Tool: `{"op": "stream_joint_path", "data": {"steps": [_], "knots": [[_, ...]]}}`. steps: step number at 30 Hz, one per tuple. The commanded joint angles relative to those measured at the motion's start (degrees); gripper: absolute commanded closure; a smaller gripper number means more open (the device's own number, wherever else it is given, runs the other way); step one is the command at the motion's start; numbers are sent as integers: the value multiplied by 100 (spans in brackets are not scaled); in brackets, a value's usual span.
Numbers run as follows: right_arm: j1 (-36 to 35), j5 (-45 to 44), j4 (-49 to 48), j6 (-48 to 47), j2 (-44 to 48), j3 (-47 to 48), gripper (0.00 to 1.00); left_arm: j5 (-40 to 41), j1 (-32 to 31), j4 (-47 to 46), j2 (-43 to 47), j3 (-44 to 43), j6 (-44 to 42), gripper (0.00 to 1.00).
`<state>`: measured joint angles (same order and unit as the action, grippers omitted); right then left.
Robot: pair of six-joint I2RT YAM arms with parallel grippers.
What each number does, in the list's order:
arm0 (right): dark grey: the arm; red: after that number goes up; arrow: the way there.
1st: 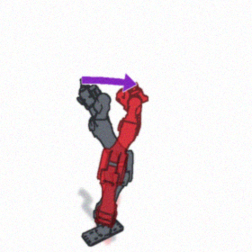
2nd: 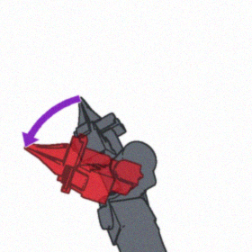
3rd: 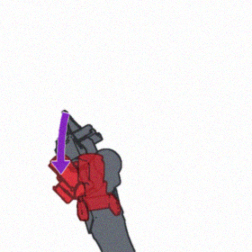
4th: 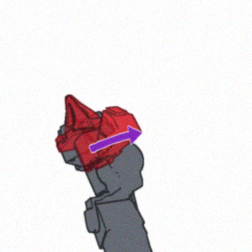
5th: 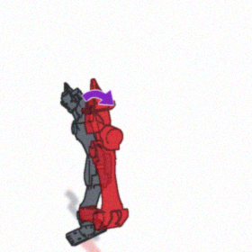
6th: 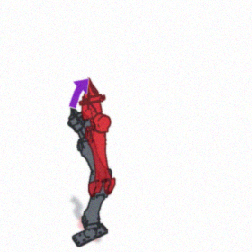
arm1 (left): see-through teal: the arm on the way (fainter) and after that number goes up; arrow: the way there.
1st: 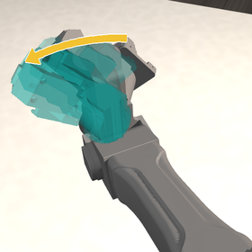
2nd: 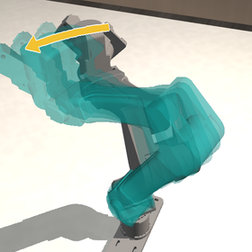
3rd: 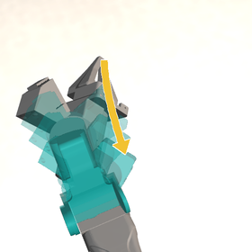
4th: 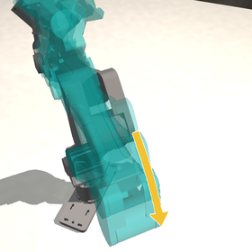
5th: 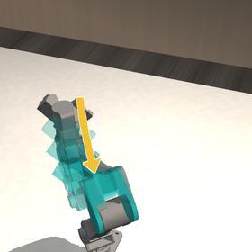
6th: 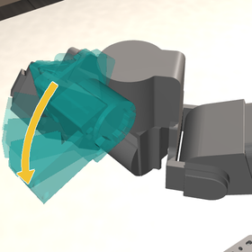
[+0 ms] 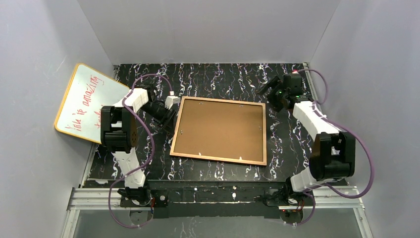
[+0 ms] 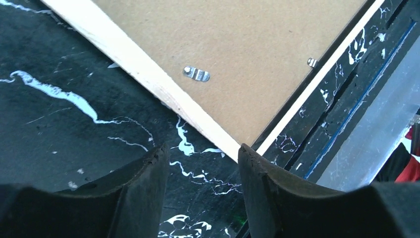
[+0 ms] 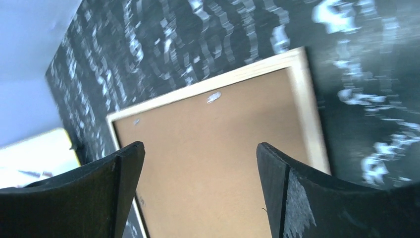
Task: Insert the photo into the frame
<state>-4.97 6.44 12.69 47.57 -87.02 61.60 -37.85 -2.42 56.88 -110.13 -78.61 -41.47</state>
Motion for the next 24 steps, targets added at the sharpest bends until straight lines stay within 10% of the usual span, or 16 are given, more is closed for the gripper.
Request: {"op": "stream_joint_path", "data": {"steps": [1, 10, 24], "knots": [[-964, 415, -383, -34, -55, 197, 10, -342, -101, 215, 134, 59, 79, 51], [-2753, 1173, -1442, 378, -1127, 405, 14, -113, -92, -303, 14, 231, 483, 74], [-3846, 1540, -1761, 727, -2570, 1492, 19, -350, -72, -394, -479, 314, 535, 78]]}}
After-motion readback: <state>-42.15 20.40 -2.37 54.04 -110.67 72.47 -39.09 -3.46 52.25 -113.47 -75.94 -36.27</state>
